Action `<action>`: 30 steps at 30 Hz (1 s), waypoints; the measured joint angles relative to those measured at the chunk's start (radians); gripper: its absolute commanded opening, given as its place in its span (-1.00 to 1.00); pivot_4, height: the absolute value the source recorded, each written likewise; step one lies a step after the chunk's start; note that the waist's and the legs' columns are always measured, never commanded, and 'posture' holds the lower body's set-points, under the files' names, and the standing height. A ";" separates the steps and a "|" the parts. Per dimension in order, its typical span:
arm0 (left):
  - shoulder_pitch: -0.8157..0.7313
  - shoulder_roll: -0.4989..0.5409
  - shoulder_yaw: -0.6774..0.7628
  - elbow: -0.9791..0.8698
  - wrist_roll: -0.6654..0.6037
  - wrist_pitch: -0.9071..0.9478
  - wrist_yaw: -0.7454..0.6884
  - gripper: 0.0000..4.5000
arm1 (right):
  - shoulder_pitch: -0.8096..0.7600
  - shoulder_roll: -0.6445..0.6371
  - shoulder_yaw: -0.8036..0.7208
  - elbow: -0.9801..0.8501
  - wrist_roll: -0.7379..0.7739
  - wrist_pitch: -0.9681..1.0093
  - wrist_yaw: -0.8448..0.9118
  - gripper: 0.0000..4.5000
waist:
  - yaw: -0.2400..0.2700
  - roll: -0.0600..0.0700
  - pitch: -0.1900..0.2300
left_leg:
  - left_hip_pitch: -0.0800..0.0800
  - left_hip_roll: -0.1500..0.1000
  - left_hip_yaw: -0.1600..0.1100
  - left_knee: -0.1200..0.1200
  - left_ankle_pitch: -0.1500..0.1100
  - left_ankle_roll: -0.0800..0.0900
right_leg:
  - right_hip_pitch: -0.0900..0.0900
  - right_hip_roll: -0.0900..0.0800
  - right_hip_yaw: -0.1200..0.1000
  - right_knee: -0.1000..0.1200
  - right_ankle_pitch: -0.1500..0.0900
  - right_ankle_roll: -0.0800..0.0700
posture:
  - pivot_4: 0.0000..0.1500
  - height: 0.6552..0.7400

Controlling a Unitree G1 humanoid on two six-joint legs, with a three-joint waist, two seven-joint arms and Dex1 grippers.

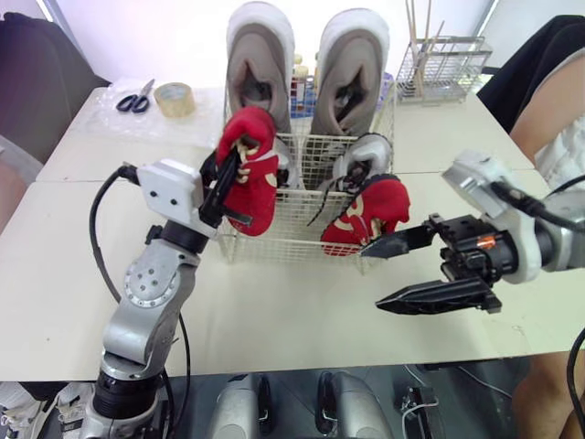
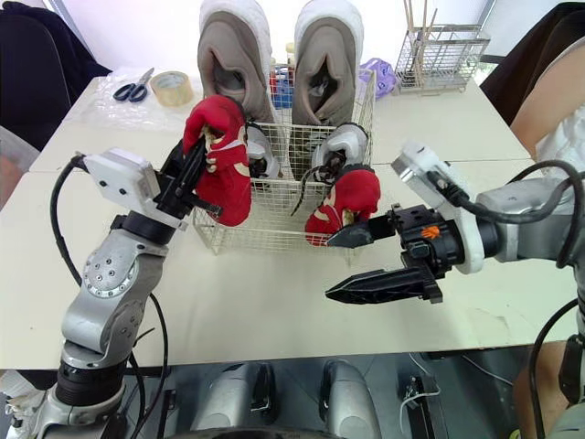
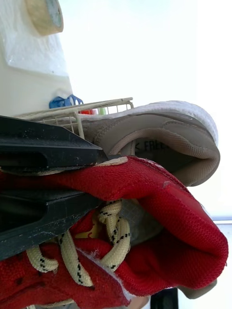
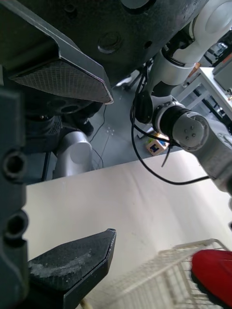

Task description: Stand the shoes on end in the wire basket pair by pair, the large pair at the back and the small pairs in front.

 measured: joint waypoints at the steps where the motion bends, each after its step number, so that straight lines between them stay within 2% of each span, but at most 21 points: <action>1: 0.004 -0.004 0.000 -0.007 0.005 0.005 -0.001 -0.99 | 0.009 -0.001 -0.001 -0.003 0.012 -0.001 -0.010 1.00 | 0.000 0.000 0.000 | 0.000 0.000 0.000 0.000 0.000 0.000 | 0.000 0.000 0.000 0.000 0.000 0.000 | 1.00 1.00; 9: 0.096 -0.034 -0.002 -0.054 0.055 -0.006 -0.010 -0.99 | 0.150 0.004 -0.010 -0.066 0.081 -0.046 -0.115 1.00 | 0.000 0.000 -0.001 | 0.001 0.000 -0.001 0.000 0.000 0.000 | 0.001 0.000 -0.001 0.000 0.000 0.000 | 1.00 1.00; 18: 0.143 -0.063 -0.008 -0.039 0.061 -0.027 -0.043 -0.99 | 0.198 -0.004 -0.036 -0.079 0.098 -0.111 -0.157 1.00 | 0.000 0.000 -0.002 | 0.001 0.000 -0.002 0.000 0.000 0.000 | 0.002 0.000 -0.001 -0.001 0.000 0.000 | 1.00 1.00; 21: 0.159 -0.062 0.000 -0.047 0.046 0.001 -0.058 -0.43 | 0.207 -0.004 -0.036 -0.080 0.097 -0.129 -0.161 1.00 | 0.000 0.000 -0.002 | 0.001 0.000 -0.002 0.000 0.000 0.000 | 0.002 0.000 -0.001 -0.001 0.000 0.000 | 1.00 1.00; 26: 0.252 -0.064 0.002 -0.083 -0.022 0.099 -0.087 0.67 | 0.218 -0.004 -0.029 -0.081 0.083 -0.151 -0.152 1.00 | 0.001 -0.001 -0.001 | 0.001 0.000 -0.003 0.001 0.000 0.000 | 0.002 0.000 -0.002 -0.001 0.000 0.000 | 1.00 1.00; 30: 0.300 -0.057 0.014 -0.154 -0.075 0.170 -0.089 0.67 | 0.218 -0.004 -0.018 -0.080 0.059 -0.165 -0.131 1.00 | -0.001 -0.001 -0.001 | 0.001 0.000 -0.003 0.001 0.000 0.000 | 0.002 0.000 -0.002 0.000 0.000 0.000 | 1.00 1.00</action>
